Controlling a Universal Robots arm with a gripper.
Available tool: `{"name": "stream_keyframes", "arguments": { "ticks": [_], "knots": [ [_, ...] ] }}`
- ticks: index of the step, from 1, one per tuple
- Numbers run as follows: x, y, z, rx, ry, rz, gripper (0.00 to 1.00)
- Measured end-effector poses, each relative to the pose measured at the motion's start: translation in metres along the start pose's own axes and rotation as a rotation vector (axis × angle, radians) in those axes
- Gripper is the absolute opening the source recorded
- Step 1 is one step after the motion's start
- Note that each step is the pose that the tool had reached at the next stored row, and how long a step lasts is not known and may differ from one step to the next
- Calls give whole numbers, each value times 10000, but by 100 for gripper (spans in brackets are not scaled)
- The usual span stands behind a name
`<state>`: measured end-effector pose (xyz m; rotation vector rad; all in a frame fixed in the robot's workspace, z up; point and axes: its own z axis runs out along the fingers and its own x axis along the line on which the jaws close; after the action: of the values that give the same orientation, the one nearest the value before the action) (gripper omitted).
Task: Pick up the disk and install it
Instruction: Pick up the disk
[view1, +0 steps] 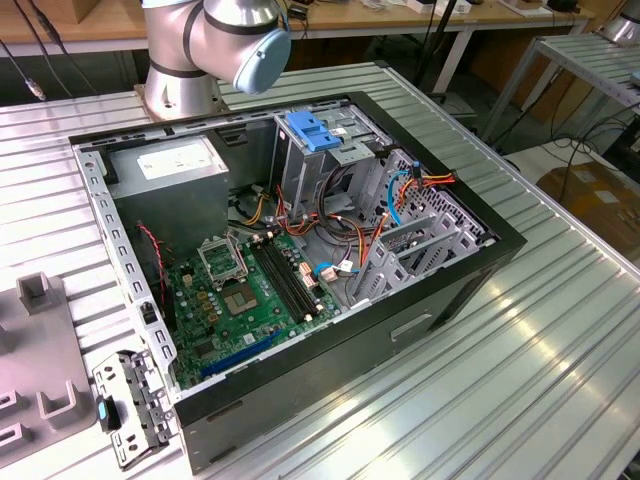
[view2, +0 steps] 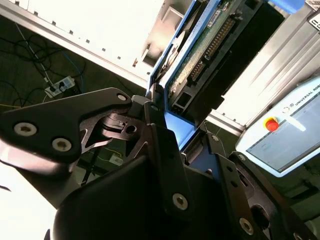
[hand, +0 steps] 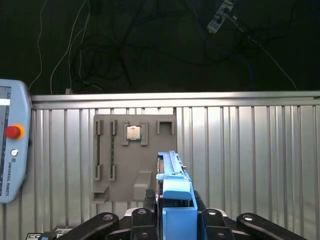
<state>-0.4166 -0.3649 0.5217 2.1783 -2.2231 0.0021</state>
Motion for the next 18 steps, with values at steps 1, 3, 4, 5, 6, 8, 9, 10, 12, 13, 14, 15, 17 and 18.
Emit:
{"name": "stream_keyframes", "arguments": {
  "ticks": [1,3,4,5,6,8,9,10,12,13,14,15,17,18],
  "knots": [
    [0,-15,-1,0,0,0,37],
    [-1,-41,-1,-1,0,0,37],
    [-1,-47,-1,-1,0,0,37],
    [-1,-55,-1,0,0,0,37],
    [-1,-74,-2,-1,1,0,37],
    [-2,-99,-2,0,0,1,37],
    [-2,-111,-2,0,0,0,37],
    [-2,-121,-2,0,0,-1,37],
    [-3,-147,-3,-1,1,0,37],
    [-3,-153,-3,0,0,0,37],
    [-3,-161,-4,-1,0,0,37],
    [-3,-168,-4,-1,0,0,37],
    [-4,-183,-4,-1,0,0,37],
    [-4,-189,-4,0,0,-1,37]
  ]
}}
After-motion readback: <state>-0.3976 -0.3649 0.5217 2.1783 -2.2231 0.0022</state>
